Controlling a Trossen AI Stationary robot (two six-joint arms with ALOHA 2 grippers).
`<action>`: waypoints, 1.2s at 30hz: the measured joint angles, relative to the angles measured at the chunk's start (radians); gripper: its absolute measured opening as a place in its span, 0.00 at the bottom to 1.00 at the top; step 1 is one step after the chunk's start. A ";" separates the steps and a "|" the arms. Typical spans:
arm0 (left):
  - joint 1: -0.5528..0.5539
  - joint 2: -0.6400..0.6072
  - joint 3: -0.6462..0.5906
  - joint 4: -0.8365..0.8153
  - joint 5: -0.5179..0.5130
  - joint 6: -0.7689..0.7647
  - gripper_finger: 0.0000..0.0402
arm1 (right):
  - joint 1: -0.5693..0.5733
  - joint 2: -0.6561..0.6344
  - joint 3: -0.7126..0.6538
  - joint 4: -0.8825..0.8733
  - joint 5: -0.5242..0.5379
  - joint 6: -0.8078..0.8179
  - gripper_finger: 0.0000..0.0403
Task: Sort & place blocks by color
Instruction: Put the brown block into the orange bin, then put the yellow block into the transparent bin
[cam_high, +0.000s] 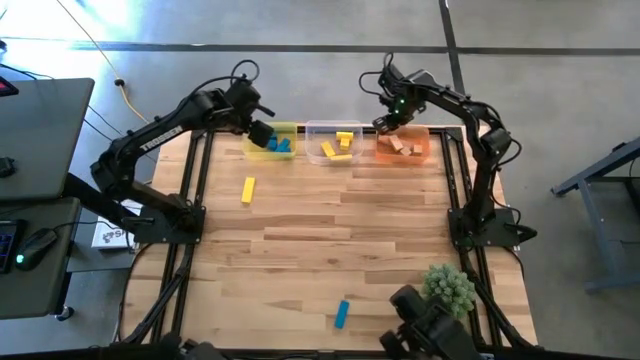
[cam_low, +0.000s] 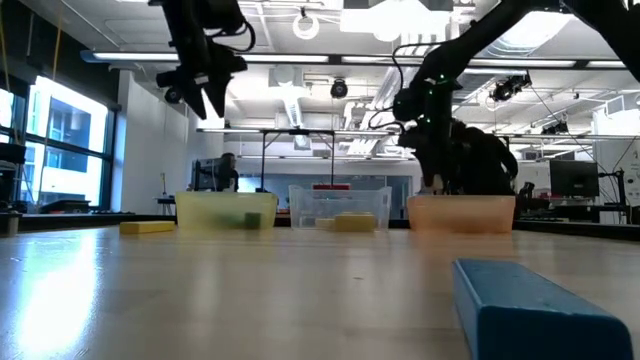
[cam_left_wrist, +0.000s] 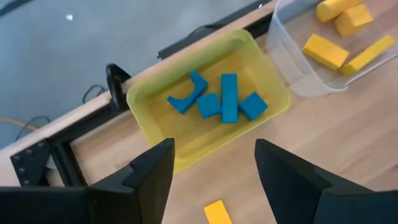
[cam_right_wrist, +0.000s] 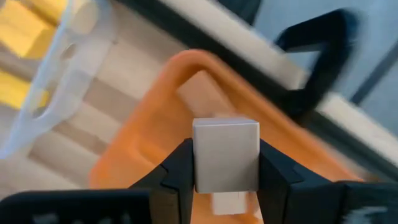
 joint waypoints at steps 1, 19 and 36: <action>0.000 0.012 0.000 0.000 0.000 -0.004 0.53 | 0.002 0.008 0.000 -0.002 -0.024 -0.001 0.26; -0.024 0.061 0.000 -0.034 0.082 -0.112 0.53 | 0.038 0.103 0.000 -0.030 -0.027 -0.058 0.35; -0.031 0.061 0.000 -0.208 0.108 -0.292 0.53 | 0.037 0.098 0.000 -0.034 -0.065 -0.109 0.45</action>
